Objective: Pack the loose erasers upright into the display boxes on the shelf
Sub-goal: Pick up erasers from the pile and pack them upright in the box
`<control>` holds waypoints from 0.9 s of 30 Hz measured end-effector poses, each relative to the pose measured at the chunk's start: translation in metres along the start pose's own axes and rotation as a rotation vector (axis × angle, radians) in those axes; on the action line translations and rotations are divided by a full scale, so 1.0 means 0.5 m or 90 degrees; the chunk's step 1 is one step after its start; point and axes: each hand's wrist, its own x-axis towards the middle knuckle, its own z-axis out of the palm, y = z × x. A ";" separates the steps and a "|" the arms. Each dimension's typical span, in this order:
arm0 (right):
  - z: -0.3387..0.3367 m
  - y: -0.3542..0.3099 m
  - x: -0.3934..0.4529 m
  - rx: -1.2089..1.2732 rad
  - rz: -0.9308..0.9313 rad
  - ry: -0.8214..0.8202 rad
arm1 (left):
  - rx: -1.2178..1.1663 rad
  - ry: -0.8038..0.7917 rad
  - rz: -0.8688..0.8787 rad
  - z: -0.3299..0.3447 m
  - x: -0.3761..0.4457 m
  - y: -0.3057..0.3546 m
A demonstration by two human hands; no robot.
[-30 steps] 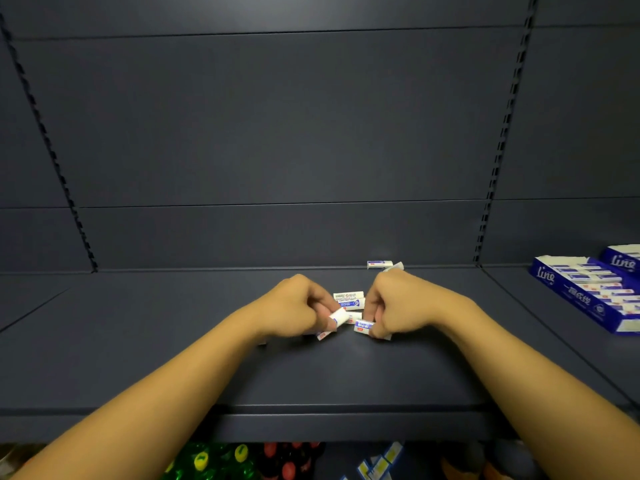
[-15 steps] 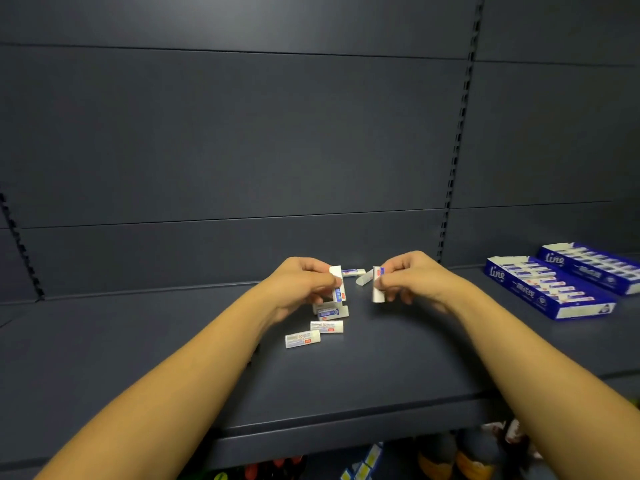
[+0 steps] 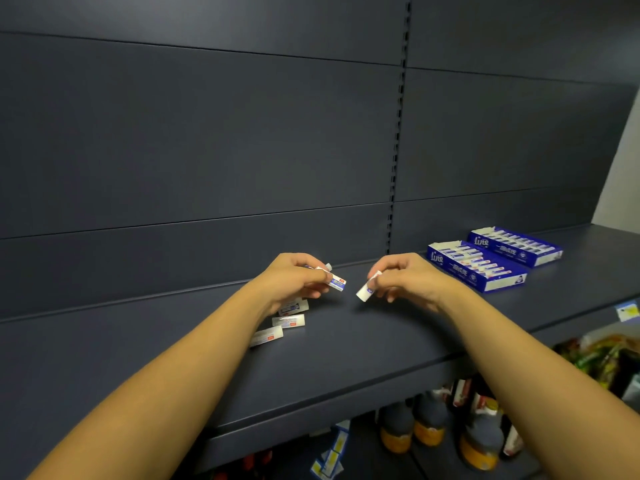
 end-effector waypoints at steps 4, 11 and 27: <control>-0.058 0.007 -0.021 -0.013 -0.003 0.002 | 0.038 0.006 -0.005 0.032 0.015 0.018; -0.196 0.037 -0.052 -0.018 -0.010 0.019 | 0.100 0.009 0.007 0.149 0.043 0.063; -0.474 0.087 -0.090 -0.134 0.008 -0.010 | 0.227 0.064 0.032 0.460 0.134 0.112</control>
